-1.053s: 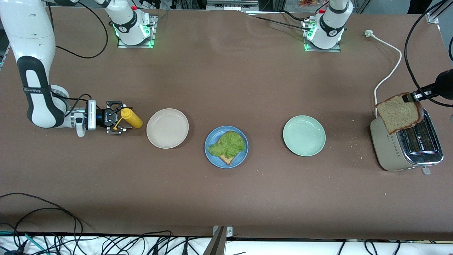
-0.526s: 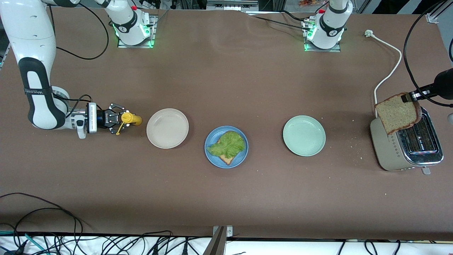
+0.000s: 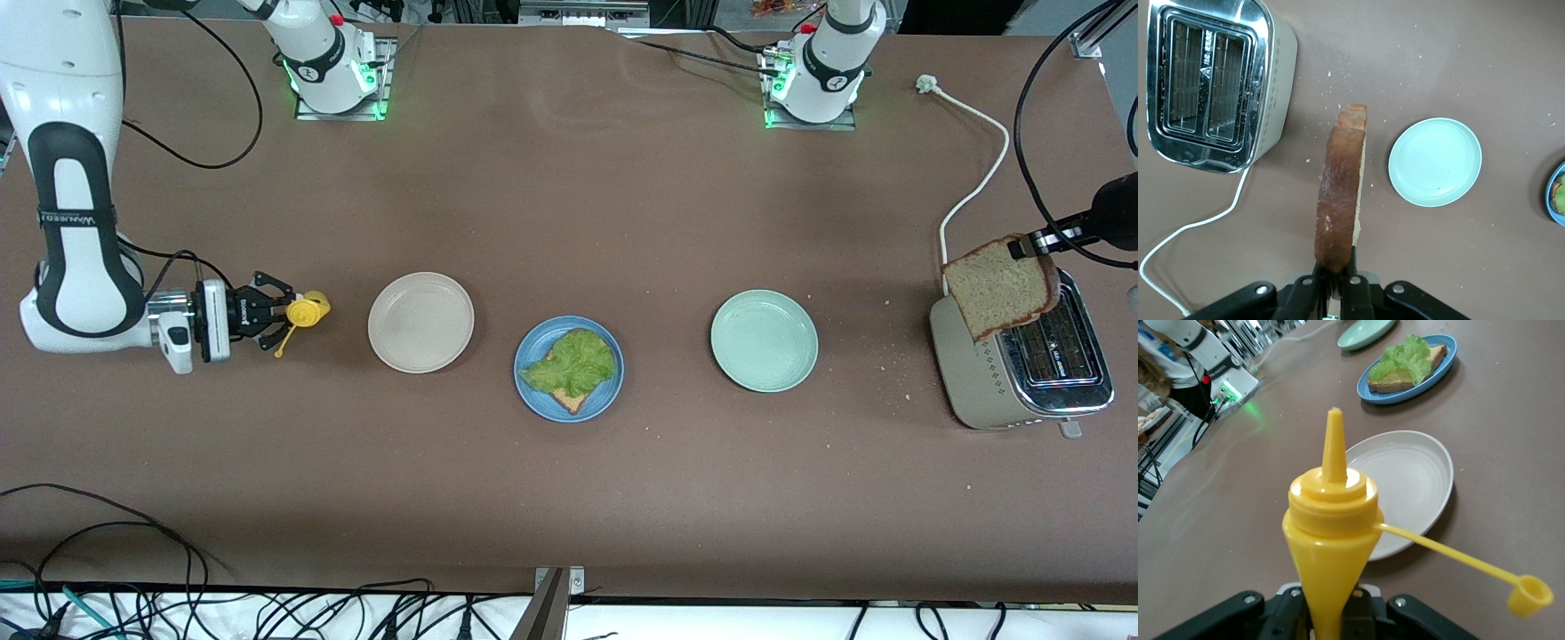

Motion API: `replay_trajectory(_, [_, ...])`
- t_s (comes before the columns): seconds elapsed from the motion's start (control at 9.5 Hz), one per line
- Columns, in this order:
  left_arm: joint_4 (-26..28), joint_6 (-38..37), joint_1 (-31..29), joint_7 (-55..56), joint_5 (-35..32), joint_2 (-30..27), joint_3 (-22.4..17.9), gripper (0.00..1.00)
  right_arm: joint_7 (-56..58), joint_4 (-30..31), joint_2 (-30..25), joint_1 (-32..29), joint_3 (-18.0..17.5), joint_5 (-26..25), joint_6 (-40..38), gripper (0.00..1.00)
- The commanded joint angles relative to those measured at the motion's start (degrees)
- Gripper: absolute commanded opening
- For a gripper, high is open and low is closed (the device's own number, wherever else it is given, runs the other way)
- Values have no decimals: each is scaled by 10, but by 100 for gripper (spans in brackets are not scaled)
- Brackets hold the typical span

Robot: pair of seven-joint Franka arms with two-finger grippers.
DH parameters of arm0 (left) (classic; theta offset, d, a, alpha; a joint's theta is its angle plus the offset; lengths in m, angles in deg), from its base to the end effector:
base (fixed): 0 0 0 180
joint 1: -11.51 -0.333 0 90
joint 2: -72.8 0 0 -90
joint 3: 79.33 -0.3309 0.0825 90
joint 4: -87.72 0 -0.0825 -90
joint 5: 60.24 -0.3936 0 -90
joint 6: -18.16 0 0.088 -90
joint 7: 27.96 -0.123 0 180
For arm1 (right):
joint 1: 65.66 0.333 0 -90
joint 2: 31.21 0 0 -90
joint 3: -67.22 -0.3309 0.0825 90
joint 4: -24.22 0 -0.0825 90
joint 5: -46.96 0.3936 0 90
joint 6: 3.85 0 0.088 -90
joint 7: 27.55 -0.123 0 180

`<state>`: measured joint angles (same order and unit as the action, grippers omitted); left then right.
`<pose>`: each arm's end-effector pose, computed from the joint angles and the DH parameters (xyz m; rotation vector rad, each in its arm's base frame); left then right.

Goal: Make sandwich in blue plate with both arms
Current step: 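Lift the yellow bottle with the right gripper, then carry the bottle toward the blue plate with the right gripper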

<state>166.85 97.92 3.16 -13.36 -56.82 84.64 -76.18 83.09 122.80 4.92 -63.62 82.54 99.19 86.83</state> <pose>0.6039 0.0503 0.5785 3.0270 0.5208 -0.3089 0.6166 -0.0334 0.2141 -1.7406 -1.3408 -0.3518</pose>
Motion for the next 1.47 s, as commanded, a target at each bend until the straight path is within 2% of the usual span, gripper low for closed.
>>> replay_trajectory(0.0, [-2,9,3,-7,18,-4,-6,0,-201,-106,-19,74,-1,-115,-9,0])
replay_trajectory(0.42, [-1,9,3,-9,19,-4,-6,0,-478,-230,-13,248,-1,-299,8,0])
replay_trajectory(0.63, [-1,9,4,-6,19,-4,-6,0,-601,-234,-5,332,0,-365,58,0])
replay_trajectory(0.95, [-1,8,4,-5,19,-4,-5,0,-697,-235,18,435,-1,-508,98,0])
replay_trajectory(1.37, [-1,7,4,-5,20,-4,-5,0,-712,-240,55,506,0,-674,104,0])
